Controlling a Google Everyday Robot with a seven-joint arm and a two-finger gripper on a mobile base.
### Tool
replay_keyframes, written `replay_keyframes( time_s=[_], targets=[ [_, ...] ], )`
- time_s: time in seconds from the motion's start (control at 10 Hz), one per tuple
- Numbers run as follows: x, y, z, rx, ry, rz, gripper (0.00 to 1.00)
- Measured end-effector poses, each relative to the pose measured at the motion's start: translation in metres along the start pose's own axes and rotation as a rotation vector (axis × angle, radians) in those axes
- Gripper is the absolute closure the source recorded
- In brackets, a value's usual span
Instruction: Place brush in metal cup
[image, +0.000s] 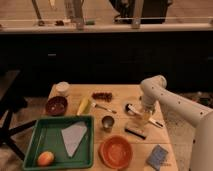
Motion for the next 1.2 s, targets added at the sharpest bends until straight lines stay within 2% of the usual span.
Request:
replay_keyframes(
  time_s=[0.3,0.5,0.9,1.1,1.2],
  targets=[
    [0.008,0.002,0.008,-0.001,0.035,0.008,0.2],
    [0.008,0.002,0.011,-0.003,0.048,0.009,0.3],
    [0.008,0.003,0.011,-0.009,0.061,0.009,0.7],
    [0.009,0.004,0.004,-0.004,0.05,0.015,0.92],
    [0.009,0.005,0.0,-0.001,0.043,0.015,0.98]
  ],
)
